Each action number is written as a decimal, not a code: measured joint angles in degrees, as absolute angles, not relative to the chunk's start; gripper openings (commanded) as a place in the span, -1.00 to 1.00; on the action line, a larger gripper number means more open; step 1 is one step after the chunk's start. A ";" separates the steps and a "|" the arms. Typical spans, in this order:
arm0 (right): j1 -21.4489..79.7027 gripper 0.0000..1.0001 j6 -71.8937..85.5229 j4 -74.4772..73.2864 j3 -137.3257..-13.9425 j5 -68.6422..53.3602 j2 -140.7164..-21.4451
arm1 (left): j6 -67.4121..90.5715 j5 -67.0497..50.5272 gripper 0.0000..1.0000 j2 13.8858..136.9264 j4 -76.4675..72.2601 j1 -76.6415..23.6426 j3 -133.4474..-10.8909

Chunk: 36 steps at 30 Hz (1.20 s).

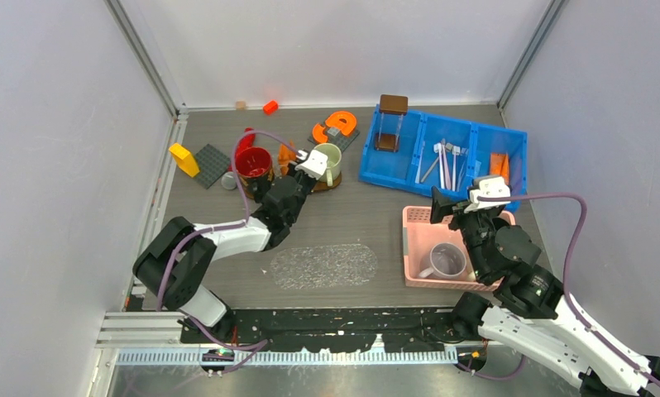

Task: Prepare toiletry sets of a toothbrush and toothpaste on the tray
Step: Place the toothbrush in the toothpaste holder.

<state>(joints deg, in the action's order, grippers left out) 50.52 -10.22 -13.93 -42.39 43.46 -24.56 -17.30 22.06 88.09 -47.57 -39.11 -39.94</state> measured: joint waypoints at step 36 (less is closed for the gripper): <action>50.52 0.76 -10.37 -13.78 -42.09 43.40 -25.17 | -13.93 22.87 -0.55 90.76 -59.22 -37.74 -35.42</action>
<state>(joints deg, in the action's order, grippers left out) 50.52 -10.37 -13.78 -42.09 43.40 -25.17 -13.93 22.87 90.76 -59.22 -37.74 -35.42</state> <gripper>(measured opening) 0.879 0.217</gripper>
